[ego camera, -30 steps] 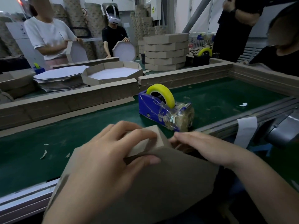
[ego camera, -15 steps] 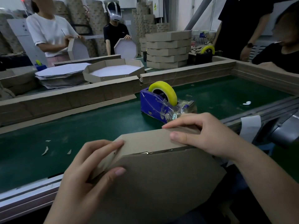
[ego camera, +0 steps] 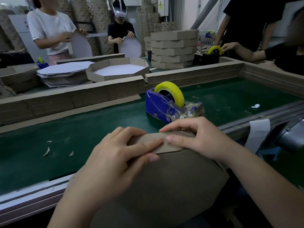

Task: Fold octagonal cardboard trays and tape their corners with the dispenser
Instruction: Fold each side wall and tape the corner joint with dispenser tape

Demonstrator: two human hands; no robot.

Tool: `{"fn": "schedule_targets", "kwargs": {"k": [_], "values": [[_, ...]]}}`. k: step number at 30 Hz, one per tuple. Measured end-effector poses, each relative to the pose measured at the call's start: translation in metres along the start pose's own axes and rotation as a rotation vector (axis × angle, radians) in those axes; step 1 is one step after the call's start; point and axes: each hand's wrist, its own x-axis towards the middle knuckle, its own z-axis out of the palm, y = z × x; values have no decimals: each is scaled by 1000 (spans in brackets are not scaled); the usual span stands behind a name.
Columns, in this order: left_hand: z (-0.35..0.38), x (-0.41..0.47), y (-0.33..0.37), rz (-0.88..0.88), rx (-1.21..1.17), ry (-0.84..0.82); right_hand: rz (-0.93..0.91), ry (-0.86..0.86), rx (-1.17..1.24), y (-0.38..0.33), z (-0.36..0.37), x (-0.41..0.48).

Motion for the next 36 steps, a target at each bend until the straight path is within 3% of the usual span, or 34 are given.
{"fn": "schedule_targets", "kwargs": {"k": [19,32,36], "values": [[0,5,-2,-33,-36,-14,-44,-129,-12,-1,-8,21],[-3,0,-5,50,61,-15,-85,-121,-122,8,-1,12],[-2,-1,-4,15,56,-16,-136,-14,-130,13,12,4]]}}
